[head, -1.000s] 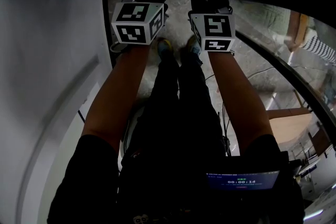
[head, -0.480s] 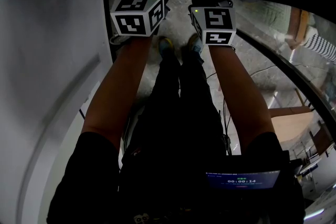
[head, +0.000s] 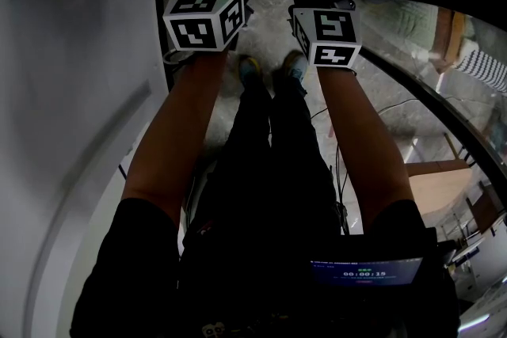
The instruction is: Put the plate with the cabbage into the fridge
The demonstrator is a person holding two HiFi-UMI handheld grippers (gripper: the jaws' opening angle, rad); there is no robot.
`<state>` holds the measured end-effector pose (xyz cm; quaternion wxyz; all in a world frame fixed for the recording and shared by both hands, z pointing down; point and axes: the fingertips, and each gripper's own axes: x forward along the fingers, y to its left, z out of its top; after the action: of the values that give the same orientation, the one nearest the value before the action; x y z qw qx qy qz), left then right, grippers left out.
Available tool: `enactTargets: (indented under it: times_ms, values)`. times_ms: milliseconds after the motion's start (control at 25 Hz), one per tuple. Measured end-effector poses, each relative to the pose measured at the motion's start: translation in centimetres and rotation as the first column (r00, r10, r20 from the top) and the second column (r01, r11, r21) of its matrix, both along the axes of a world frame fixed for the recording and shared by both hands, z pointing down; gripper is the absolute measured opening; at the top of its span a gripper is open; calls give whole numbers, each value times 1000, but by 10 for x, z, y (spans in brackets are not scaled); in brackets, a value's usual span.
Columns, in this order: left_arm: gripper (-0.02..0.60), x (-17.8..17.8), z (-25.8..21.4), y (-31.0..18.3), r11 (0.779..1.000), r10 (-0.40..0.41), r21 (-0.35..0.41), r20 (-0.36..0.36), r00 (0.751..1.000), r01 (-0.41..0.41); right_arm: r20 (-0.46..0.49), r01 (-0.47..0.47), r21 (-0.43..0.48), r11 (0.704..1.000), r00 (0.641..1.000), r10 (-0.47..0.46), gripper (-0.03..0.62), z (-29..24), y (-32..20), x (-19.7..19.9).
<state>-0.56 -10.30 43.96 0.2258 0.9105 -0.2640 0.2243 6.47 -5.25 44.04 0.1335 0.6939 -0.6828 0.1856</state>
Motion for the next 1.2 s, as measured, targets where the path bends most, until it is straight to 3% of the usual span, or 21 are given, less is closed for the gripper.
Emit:
enactTargets:
  times_ms: [400,800,920,1200]
  values:
    - [9,-25,-46,3,982,21,189,-57,998,-10,14,-32,64,997,999,32,5,-37,17,4]
    - [9,-50,-165,35,938,68,345,-141,988,-16,-6,-57,178,982,998,59,5,-152,63,0]
    - [9,-63,-195,48,930,66,369,-164,984,0,-40,-60,217,974,997,70,5,-183,77,-1]
    - [9,-82,-218,67,929,34,368,-194,980,40,-21,-88,182,979,995,94,5,-186,100,-10]
